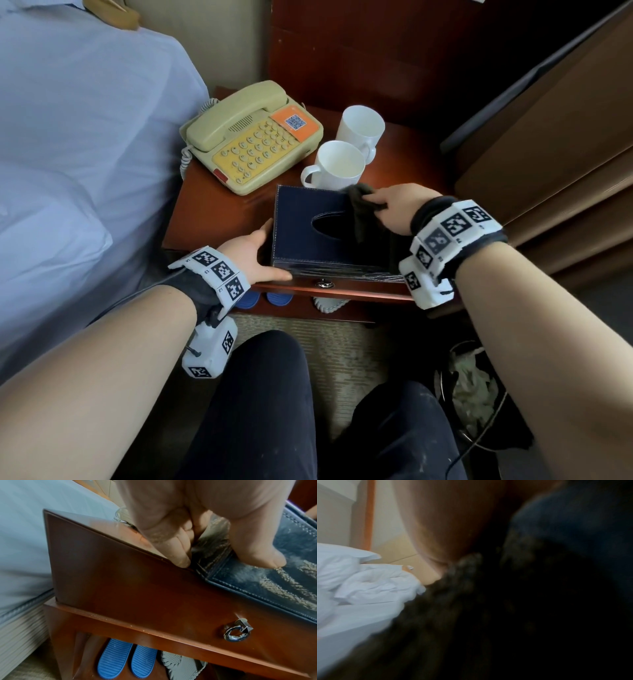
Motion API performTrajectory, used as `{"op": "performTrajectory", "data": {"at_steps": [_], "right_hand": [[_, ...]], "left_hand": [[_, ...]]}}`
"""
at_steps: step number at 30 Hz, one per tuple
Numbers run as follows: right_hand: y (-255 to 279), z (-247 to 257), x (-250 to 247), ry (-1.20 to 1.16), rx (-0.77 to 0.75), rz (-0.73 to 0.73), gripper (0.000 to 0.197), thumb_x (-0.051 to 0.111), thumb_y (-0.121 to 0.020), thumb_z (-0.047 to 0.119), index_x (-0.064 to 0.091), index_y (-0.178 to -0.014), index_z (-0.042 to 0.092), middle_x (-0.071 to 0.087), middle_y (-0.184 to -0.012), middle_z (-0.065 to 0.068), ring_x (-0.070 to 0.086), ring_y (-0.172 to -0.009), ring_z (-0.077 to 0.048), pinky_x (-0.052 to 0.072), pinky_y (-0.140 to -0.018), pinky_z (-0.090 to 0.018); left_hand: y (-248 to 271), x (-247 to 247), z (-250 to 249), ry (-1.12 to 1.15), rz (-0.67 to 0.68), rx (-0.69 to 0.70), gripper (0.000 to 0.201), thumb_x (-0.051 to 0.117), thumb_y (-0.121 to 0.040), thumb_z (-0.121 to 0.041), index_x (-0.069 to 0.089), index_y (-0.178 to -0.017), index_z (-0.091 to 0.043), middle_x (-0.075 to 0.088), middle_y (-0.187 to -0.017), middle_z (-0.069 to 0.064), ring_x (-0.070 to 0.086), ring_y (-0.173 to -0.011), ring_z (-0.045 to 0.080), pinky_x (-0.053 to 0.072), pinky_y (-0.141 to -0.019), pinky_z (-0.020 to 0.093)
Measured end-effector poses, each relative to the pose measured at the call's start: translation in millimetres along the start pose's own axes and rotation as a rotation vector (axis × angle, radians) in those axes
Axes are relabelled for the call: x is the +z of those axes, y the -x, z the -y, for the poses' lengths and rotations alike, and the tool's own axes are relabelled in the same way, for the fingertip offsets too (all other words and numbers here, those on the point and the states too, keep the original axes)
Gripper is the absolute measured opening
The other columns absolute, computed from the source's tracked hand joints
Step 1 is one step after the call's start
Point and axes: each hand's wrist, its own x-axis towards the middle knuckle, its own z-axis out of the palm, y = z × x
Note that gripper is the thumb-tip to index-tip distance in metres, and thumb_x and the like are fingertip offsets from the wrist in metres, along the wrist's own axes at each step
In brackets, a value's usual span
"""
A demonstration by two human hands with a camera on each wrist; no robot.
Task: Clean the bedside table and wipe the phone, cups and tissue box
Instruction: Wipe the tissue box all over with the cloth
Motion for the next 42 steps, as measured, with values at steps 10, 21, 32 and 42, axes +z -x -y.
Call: {"op": "performTrajectory", "data": {"at_steps": [10, 21, 32, 42], "right_hand": [[-8, 70, 17, 0.151, -0.311, -0.046, 0.045, 0.038, -0.095, 0.022, 0.037, -0.140, 0.027, 0.036, -0.144, 0.000, 0.039, -0.131, -0.024, 0.036, -0.106, -0.042], [21, -21, 16, -0.343, -0.170, -0.269, 0.043, 0.043, -0.086, 0.007, 0.057, -0.124, 0.022, 0.058, -0.123, -0.007, 0.053, -0.115, -0.025, 0.039, -0.099, -0.028], [69, -109, 114, -0.362, 0.131, -0.126, 0.063, 0.051, -0.087, 0.014, 0.029, -0.144, 0.026, 0.031, -0.146, -0.008, 0.035, -0.134, -0.023, 0.027, -0.112, -0.027], [96, -116, 81, -0.586, 0.114, -0.366, 0.039, 0.051, -0.088, 0.010, 0.056, -0.127, 0.012, 0.055, -0.132, -0.007, 0.049, -0.123, -0.020, 0.031, -0.094, -0.017]], "left_hand": [[-2, 3, 3, 0.093, 0.006, 0.004, 0.112, 0.079, -0.066, -0.043, 0.007, -0.150, -0.024, 0.046, -0.143, 0.004, 0.049, -0.127, 0.022, 0.040, -0.106, 0.038], [6, -2, -4, 0.051, -0.012, 0.018, 0.116, 0.075, -0.073, -0.036, -0.014, -0.147, -0.030, 0.030, -0.152, 0.004, 0.042, -0.132, 0.022, 0.036, -0.110, 0.039], [20, 0, -39, 0.063, -0.131, 0.000, 0.106, 0.071, -0.080, -0.025, -0.010, -0.149, -0.026, 0.029, -0.152, 0.002, 0.042, -0.131, 0.026, 0.036, -0.100, 0.030], [31, -13, -74, 0.271, -0.114, -0.024, 0.094, 0.069, -0.081, -0.029, 0.003, -0.148, -0.036, 0.035, -0.148, 0.009, 0.050, -0.122, 0.030, 0.056, -0.082, 0.047]]}}
